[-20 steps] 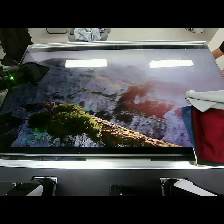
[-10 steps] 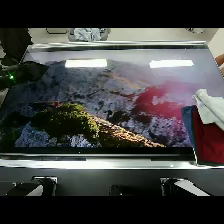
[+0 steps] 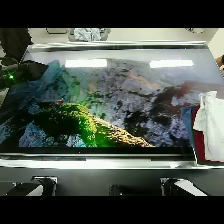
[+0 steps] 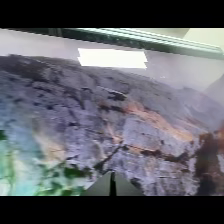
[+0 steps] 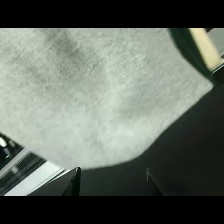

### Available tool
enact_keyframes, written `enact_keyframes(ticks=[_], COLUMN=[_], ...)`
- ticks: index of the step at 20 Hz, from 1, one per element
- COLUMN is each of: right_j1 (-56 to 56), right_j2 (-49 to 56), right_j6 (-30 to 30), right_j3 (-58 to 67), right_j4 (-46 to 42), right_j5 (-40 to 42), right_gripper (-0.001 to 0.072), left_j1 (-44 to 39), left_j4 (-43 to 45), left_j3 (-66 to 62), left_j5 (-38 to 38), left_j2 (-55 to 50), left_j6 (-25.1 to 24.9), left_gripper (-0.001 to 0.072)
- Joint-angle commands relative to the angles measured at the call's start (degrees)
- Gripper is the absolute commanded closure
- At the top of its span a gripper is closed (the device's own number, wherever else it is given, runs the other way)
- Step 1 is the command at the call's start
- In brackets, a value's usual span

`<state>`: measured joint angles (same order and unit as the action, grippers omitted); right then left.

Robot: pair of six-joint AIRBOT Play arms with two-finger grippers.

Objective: Fold the shirts.

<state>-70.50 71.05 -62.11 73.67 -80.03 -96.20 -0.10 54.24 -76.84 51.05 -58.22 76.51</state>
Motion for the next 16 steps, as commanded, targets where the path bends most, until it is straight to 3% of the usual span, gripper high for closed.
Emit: enact_keyframes(ticks=[1, 3, 6, 8, 9, 10, 11, 12, 14, 16], right_j1=[0.44, 4.94, 22.05, 36.70, 44.00, 51.49, 57.18, 61.42, 66.12, 68.74], right_j2=[-0.15, -0.48, -0.83, -0.44, 0.39, 1.90, 3.56, 5.33, 7.45, 7.28], right_j6=[7.37, 12.76, 14.78, 11.65, 8.33, 4.57, 2.45, 2.01, 1.42, 1.20], right_j3=[5.84, 16.44, 26.69, 26.53, 25.46, 23.76, 21.62, 18.49, 10.82, 4.96], right_j4=[6.45, 11.50, 10.49, 8.55, 4.57, -0.94, -4.48, -4.31, 0.83, 1.66], right_j5=[9.14, 19.12, 29.20, 27.47, 24.76, 20.50, 15.87, 11.04, 6.23, 7.21], right_gripper=[0.0197, 0.0198, 0.0197, 0.0196, 0.0197, 0.0197, 0.0195, 0.0195, 0.0195, 0.0196], left_j1=[0.07, -0.09, -2.58, -5.16, -5.90, -6.10, -6.12, -6.12, -6.73, -8.04], left_j4=[0.37, 5.35, 26.23, 39.45, 42.23, 42.38, 41.68, 39.50, 37.66, 37.68], left_j3=[-3.41, -9.92, -21.97, -26.12, -25.70, -24.72, -22.97, -20.33, -11.69, -0.87], left_j5=[-0.11, 0.00, 6.10, 16.48, 20.79, 25.35, 31.19, 37.09, 40.28, 32.74], left_j2=[-0.04, -0.92, -7.23, -13.49, -15.89, -18.16, -20.46, -22.21, -21.59, -16.41], left_j6=[-0.02, 0.13, 10.29, 14.91, 15.63, 15.91, 18.73, 19.47, 16.52, 17.57], left_gripper=[0.0677, 0.0679, 0.0680, 0.0676, 0.0638, 0.0442, 0.0145, -0.0004, -0.0003, -0.0002])
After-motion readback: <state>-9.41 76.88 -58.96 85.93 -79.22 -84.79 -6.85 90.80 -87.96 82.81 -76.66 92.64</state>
